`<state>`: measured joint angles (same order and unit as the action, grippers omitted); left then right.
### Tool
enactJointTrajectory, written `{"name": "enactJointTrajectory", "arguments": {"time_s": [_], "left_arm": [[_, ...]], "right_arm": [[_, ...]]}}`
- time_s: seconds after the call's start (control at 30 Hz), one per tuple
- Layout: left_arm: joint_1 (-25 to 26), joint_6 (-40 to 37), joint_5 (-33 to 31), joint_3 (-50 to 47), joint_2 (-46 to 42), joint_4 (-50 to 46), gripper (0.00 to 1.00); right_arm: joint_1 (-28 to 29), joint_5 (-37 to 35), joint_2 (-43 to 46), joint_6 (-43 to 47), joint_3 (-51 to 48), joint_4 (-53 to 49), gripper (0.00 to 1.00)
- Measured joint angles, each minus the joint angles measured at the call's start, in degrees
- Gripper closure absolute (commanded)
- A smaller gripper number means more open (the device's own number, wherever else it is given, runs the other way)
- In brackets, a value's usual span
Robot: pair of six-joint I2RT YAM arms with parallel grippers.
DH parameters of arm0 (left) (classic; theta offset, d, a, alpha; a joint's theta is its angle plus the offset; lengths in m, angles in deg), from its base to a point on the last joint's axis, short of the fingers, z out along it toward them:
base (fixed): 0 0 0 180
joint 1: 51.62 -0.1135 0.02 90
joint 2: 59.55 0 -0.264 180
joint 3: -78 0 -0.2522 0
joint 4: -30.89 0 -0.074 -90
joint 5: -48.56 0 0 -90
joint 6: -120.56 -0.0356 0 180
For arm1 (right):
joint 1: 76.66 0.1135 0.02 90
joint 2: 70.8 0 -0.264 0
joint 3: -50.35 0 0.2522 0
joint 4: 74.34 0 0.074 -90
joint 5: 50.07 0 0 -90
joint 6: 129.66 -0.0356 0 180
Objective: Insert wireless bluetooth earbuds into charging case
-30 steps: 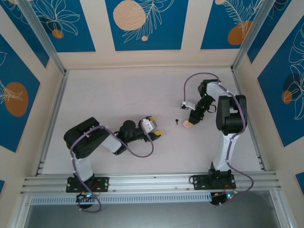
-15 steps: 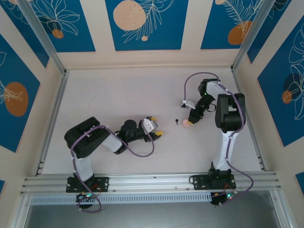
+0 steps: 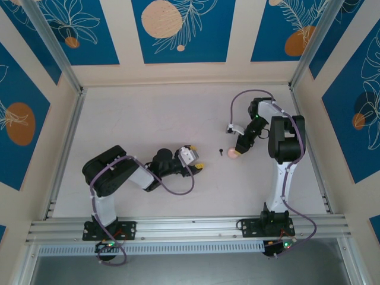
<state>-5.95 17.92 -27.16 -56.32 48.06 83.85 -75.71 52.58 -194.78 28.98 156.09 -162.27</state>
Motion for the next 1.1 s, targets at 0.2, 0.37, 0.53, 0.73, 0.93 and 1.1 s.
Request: {"name": "enactJointTrajectory", "arguments": {"time_s": [0.2, 0.37, 0.53, 0.73, 0.93, 1.1], "left_arm": [[0.0, -0.22, 0.0, 0.68, 0.52, -0.37, 0.32], [0.0, -0.42, 0.0, 0.72, 0.57, -0.39, 0.32], [0.0, -0.39, -0.24, 0.72, 0.57, -0.55, 0.32], [0.0, 0.72, -2.45, -0.13, -1.31, -1.62, 0.32], [0.0, 4.07, -7.15, -2.43, -8.63, -4.79, 0.31], [0.0, 8.26, -10.54, -1.53, -17.97, -17.29, 0.31]], "right_arm": [[-0.61, 0.0, -0.02, -0.02, 1.16, 0.26, 0.59], [-0.66, 0.0, -0.02, -0.24, 1.44, 0.87, 0.58], [-0.66, 0.13, 0.28, -0.94, 1.18, 2.56, 0.57], [-0.22, 2.32, 7.48, -4.13, -3.41, 7.69, 0.55], [2.27, 7.76, 19.32, -10.78, -9.01, 14.12, 0.55], [4.87, 15.13, 28.92, -17.25, -16.55, 20.9, 0.54]]}}
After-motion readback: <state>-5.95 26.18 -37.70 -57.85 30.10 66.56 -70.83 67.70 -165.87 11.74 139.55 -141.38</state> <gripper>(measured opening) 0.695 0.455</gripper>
